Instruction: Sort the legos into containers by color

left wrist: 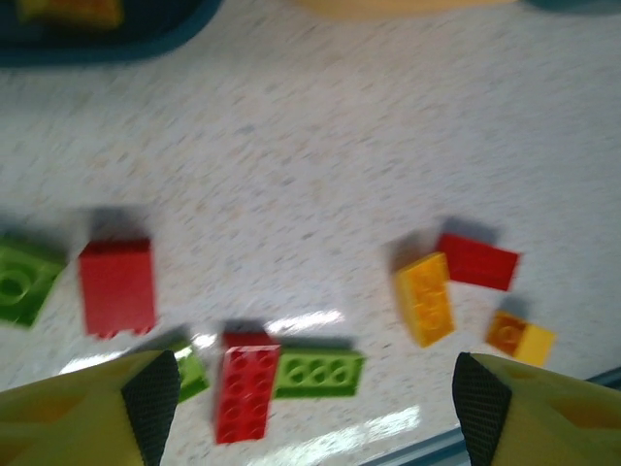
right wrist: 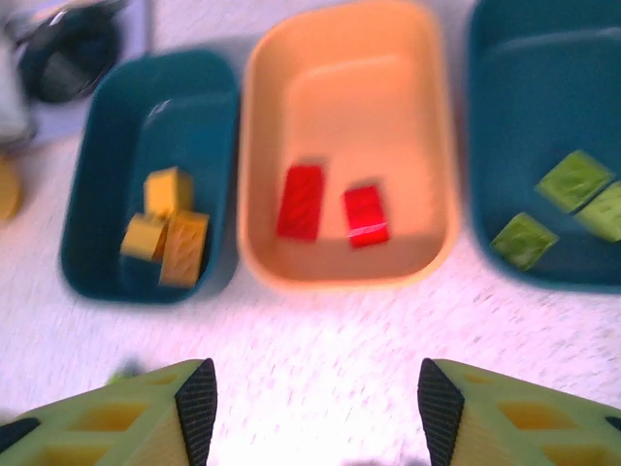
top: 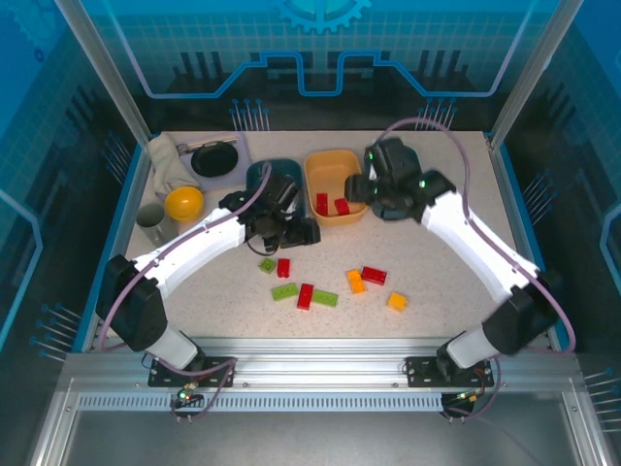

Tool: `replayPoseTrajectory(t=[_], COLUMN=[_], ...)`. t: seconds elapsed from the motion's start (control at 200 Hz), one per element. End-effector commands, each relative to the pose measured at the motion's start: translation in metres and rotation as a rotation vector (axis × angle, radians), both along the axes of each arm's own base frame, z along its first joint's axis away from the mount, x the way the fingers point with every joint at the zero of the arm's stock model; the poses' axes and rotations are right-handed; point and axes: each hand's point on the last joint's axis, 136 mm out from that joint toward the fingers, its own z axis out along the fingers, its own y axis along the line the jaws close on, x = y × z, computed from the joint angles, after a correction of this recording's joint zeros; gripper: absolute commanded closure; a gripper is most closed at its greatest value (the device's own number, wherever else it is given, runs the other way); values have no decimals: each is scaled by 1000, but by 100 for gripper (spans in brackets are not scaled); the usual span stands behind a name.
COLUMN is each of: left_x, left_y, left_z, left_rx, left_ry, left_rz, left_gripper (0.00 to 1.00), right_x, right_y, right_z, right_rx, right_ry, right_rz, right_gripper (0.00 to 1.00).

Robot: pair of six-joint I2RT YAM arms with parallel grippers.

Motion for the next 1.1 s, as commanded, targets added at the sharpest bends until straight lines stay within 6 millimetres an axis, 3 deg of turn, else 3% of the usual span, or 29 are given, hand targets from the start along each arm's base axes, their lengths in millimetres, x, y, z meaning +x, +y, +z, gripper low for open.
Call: replayPoseTrajectory(t=[0.0,0.155,0.32,0.63,0.905,1.095], left_x=[-22,-32,-31,-21,-16,-13], left_y=[27,42,47,39,34,35], left_z=[-28,-59,-85,-107,-113,-120], left_rx=[99,172,191,189,191,223], left_ry=[116,191,242,283,291,308], left_rz=[53,68,54,11,-13,-25], left_gripper=[24,27,28,41,56,54], right_x=[-33,-94,-125,-124,-119,-116], right_y=[35,52,50,43,45,47], right_z=[-31,-62,-96,-101,-101,-103], right_rx=[37,92,102,76,81,75], right_ry=[-29,-43,-5,6,12,24], right_rz=[230,403,461,420,396,393], right_gripper=[40,38,37,37,37,37])
